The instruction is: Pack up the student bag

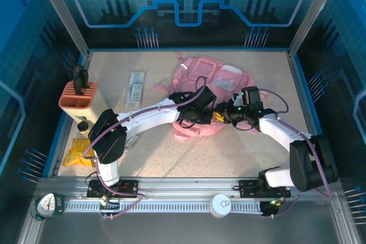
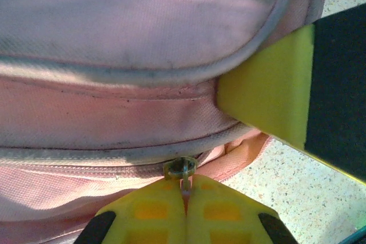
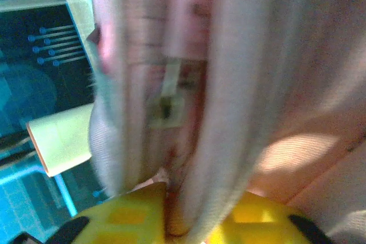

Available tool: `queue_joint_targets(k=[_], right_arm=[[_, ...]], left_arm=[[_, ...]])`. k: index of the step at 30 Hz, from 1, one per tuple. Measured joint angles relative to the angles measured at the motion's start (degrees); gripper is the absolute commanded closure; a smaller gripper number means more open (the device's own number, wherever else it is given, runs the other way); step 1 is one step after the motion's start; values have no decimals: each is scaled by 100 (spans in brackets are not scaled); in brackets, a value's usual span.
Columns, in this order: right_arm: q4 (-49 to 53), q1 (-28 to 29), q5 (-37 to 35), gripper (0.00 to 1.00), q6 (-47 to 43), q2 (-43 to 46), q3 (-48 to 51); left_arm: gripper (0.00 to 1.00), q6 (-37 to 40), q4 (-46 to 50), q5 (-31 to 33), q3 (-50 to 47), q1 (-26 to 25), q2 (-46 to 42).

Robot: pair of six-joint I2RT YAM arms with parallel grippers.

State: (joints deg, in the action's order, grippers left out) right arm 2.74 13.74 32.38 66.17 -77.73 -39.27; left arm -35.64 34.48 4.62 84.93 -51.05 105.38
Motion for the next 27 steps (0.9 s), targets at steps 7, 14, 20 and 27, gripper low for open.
queue_joint_targets(k=[7,14,20,27], right_arm=[[293,-258,81,100,-393,15,-48],[1045,-1108,476,100,-1126,101,-203],[1775,-1397,494,98,-1602,-221,-1062],[1847,-1606,85,66,-1832,-817,-2000]], left_arm=[[100,168,31,107,-262,63,-103],[100,304,-52,131,-1200,977,-673],[100,245,-468,-2,-1447,1010,-938],[100,83,-562,-2,-879,481,-629]])
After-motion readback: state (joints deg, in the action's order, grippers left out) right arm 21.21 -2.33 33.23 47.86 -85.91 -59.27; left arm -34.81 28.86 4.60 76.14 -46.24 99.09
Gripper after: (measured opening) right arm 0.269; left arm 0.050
